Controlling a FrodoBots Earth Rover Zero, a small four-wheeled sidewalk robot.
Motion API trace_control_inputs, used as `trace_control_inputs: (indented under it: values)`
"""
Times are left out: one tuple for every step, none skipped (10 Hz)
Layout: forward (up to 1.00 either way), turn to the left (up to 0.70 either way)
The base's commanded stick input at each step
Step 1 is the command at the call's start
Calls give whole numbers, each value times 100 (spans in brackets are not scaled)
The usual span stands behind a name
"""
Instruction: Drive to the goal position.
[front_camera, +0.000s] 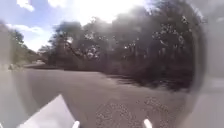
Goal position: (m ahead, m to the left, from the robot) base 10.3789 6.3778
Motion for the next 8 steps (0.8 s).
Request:
trace_control_inputs:
  values:
    - [50,0]
    - [50,0]
    - [50,0]
    - [50,0]
    - [50,0]
    - [50,0]
    - [50,0]
    - [50,0]
